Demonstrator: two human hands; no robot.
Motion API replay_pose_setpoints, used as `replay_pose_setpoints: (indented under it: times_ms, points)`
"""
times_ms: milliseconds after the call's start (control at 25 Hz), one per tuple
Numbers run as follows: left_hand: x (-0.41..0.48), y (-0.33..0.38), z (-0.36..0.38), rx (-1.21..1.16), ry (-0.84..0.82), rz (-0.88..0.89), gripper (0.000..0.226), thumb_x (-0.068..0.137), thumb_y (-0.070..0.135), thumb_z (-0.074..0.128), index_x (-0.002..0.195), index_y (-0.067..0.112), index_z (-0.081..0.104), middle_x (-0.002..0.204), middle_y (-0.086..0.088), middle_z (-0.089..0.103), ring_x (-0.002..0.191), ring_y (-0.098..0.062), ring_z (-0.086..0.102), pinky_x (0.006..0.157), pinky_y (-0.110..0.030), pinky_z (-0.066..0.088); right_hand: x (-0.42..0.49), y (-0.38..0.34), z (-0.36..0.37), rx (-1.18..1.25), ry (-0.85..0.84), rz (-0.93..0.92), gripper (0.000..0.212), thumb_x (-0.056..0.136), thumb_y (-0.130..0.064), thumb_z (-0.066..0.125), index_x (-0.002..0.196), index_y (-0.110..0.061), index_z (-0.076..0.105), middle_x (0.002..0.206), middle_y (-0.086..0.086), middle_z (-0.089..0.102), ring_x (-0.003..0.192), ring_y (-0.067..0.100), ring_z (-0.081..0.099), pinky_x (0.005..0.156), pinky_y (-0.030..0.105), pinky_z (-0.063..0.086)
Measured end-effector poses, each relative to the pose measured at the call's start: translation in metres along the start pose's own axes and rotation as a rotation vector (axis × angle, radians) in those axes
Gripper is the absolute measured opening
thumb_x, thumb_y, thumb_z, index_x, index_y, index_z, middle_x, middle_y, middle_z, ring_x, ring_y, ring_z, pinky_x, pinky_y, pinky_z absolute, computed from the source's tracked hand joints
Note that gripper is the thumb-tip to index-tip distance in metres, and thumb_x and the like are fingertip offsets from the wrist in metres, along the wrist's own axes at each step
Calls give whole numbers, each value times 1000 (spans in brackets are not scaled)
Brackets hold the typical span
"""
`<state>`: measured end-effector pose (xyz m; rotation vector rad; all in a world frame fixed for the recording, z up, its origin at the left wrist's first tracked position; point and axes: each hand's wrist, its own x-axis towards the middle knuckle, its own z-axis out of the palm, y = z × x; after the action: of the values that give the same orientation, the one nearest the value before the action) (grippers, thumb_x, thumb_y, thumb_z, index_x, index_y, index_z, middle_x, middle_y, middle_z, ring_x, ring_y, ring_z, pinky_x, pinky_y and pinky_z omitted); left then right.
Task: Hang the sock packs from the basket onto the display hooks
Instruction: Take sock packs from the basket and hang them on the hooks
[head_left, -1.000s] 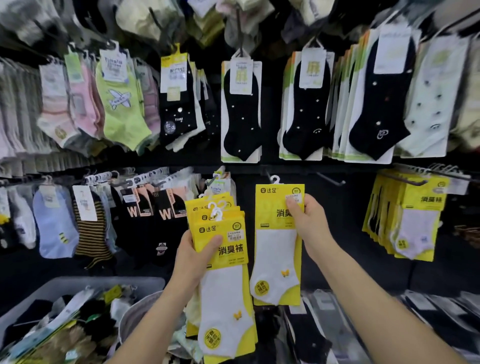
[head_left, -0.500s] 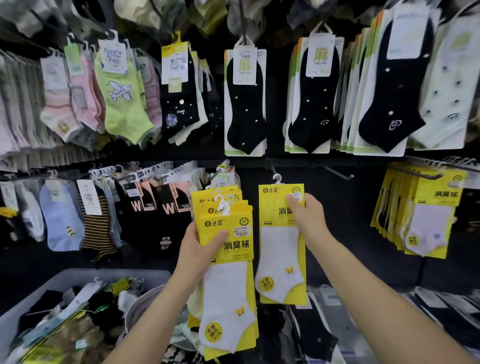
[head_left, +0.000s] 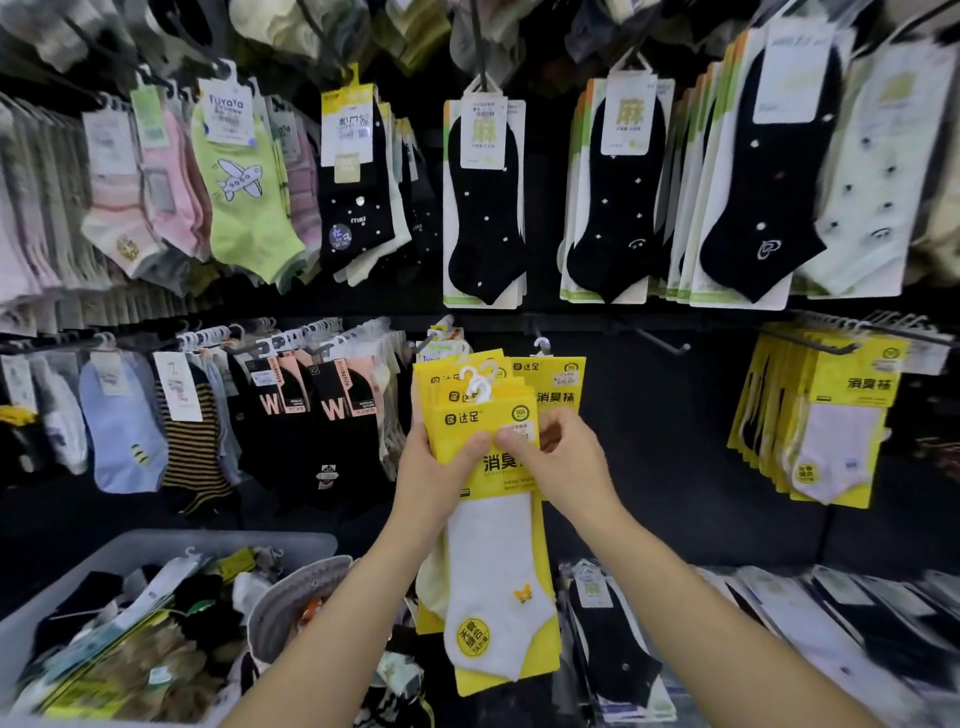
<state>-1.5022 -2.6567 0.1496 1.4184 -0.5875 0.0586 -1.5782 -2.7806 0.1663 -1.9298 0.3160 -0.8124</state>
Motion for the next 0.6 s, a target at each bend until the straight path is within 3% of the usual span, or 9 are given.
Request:
replay_pose_setpoints:
  times_ms: [80, 200, 320, 440, 520, 600]
  points:
    - [0, 0, 3, -78, -89, 11, 80, 69, 34, 73, 137, 8, 39, 107, 2, 67, 82, -1, 69, 57, -13, 51, 1, -2, -4, 11, 43, -16, 35, 72, -41, 74, 78, -11, 59, 79, 4, 62, 73, 20, 57, 66, 37, 48]
    - [2, -1, -1, -198, -194, -6, 104, 60, 48, 78, 142, 7, 30, 119, -7, 65, 97, -15, 68, 66, -20, 55, 3, -1, -12, 112, 68, -29, 28, 79, -32, 71, 80, -6, 59, 76, 6, 67, 71, 25, 62, 65, 39, 52]
    - [-1, -3, -3, -215, -162, -33, 80, 66, 46, 73, 133, 13, 44, 115, -5, 68, 96, -17, 69, 67, -22, 55, 6, 1, -16, 213, 61, -37, 9, 85, -24, 66, 83, -21, 58, 81, 0, 72, 76, 18, 69, 63, 33, 56]
    - [3, -3, -7, -111, -15, -57, 43, 75, 33, 70, 114, 22, 54, 110, -2, 68, 94, -17, 68, 68, -27, 56, 16, 3, -24, 257, 159, -63, 7, 90, -20, 58, 85, -23, 54, 94, 11, 67, 88, 30, 65, 76, 47, 55]
    - [6, -3, -12, -36, 25, -42, 37, 80, 28, 69, 112, 23, 52, 108, 1, 66, 95, -14, 65, 74, -29, 55, 24, 2, -30, 270, 211, -65, 8, 92, -20, 54, 86, -25, 52, 97, 13, 64, 92, 32, 63, 81, 51, 53]
    - [8, -2, -17, -5, 58, -30, 30, 82, 26, 68, 107, 26, 52, 104, 5, 64, 92, -9, 64, 68, -22, 54, 32, 1, -31, 250, 216, -73, 9, 93, -21, 53, 86, -26, 50, 96, 8, 63, 91, 28, 63, 81, 50, 53]
